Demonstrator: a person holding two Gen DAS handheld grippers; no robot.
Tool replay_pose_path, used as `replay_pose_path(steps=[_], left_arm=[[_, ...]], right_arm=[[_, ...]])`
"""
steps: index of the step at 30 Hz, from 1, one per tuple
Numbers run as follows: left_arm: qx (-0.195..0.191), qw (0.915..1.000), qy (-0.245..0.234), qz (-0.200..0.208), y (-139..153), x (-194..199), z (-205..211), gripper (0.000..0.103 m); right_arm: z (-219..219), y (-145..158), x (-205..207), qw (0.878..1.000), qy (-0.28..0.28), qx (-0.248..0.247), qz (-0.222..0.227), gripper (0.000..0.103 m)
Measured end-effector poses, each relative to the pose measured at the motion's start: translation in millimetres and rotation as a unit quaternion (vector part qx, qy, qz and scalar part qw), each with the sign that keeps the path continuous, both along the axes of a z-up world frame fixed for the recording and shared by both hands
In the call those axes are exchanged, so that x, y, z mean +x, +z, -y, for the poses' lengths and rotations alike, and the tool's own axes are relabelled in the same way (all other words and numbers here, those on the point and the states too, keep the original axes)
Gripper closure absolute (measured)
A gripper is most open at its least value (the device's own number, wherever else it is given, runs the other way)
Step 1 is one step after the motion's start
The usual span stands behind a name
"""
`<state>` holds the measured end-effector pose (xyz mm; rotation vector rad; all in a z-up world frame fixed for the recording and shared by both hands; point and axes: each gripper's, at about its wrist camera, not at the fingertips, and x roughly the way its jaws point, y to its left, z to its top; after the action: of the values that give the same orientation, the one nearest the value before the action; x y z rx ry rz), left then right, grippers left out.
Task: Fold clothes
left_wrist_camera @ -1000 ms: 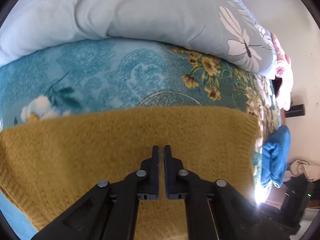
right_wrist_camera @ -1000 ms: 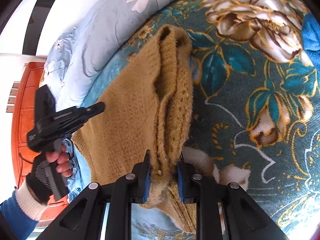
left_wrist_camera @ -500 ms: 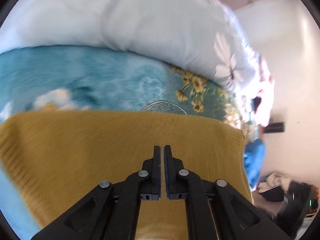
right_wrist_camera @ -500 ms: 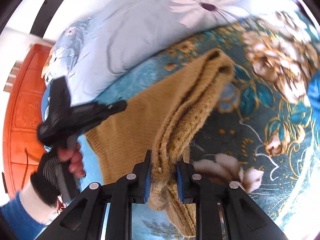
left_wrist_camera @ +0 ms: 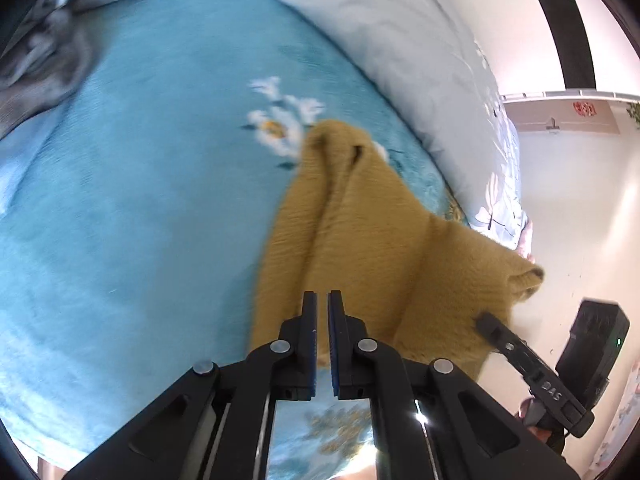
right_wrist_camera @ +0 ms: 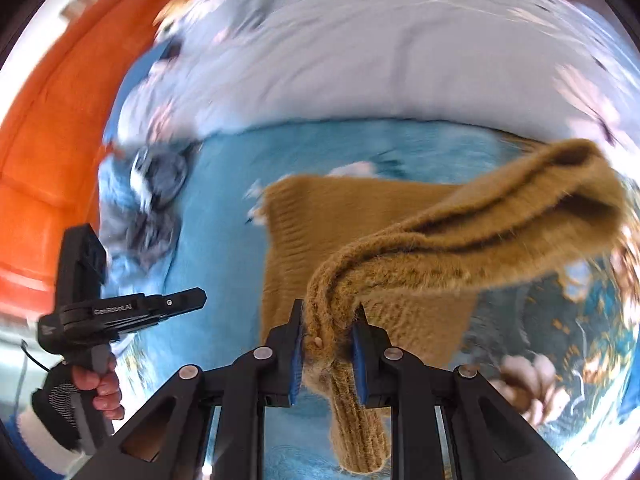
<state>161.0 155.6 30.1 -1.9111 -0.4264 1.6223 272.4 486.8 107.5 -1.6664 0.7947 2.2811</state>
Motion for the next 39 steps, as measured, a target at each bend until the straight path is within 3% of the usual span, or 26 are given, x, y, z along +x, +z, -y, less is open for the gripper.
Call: replay_pose_path(steps=[5, 9, 12, 15, 18, 21, 24, 26, 30, 34, 35, 36, 39], left_arm=[[0.005, 0.9998, 0.010, 0.015, -10.5, -7.0, 24.8, 0.098], [0.007, 0.9997, 0.013, 0.018, -15.2, -14.5, 34.9, 0.097], [0.011, 0.9998, 0.010, 0.017, -17.3, -21.7, 35.8, 0.091], [0.016, 0.9998, -0.001, 0.011, -16.6, -30.3, 24.7, 0.083], [0.036, 0.9988, -0.032, -0.004, -9.5, -38.6, -2.9, 0.077], [0.046, 0.9946, -0.088, -0.029, -3.5, -42.6, -46.3, 0.067], [0.053, 0.9860, -0.148, -0.055, -5.6, -39.3, -93.8, 0.057], [0.043, 0.9794, -0.186, -0.066, -16.0, -32.5, -120.6, 0.055], [-0.006, 0.9674, -0.240, -0.080, -44.7, -17.6, -152.5, 0.055], [-0.002, 0.9613, -0.256, -0.101, -47.1, -7.9, -158.6, 0.057], [0.001, 0.9616, -0.255, -0.101, -46.8, -6.7, -157.9, 0.067], [0.002, 0.9631, -0.252, -0.095, -47.4, -5.4, -154.9, 0.090], [0.013, 0.9743, -0.210, -0.080, -44.9, -10.1, -134.0, 0.090]], right_arm=[[63.6, -44.7, -48.5, 0.991, 0.105, 0.032, 0.072, 0.081], [87.1, -77.6, -67.2, 0.984, 0.121, 0.059, 0.116, 0.076], [92.2, -83.4, -69.6, 0.987, 0.111, 0.030, 0.112, 0.068], [96.9, -80.4, -65.5, 0.991, 0.105, -0.020, 0.084, 0.068], [94.6, -65.8, -47.4, 0.995, 0.082, -0.046, 0.046, 0.067], [70.1, -55.4, -12.1, 0.998, 0.002, -0.059, 0.025, 0.066], [45.6, -50.9, 18.2, 0.997, -0.048, -0.055, 0.034, 0.065], [32.4, -53.0, 38.9, 0.995, -0.069, -0.049, 0.046, 0.064], [6.6, -55.2, 74.5, 0.991, -0.107, -0.047, 0.061, 0.064], [-3.4, -58.1, 96.5, 0.987, -0.135, -0.053, 0.062, 0.061], [-5.1, -59.7, 100.8, 0.987, -0.139, -0.056, 0.063, 0.061], [-6.1, -61.2, 103.5, 0.986, -0.142, -0.058, 0.063, 0.060], [-5.6, -65.8, 104.3, 0.984, -0.152, -0.068, 0.063, 0.060]])
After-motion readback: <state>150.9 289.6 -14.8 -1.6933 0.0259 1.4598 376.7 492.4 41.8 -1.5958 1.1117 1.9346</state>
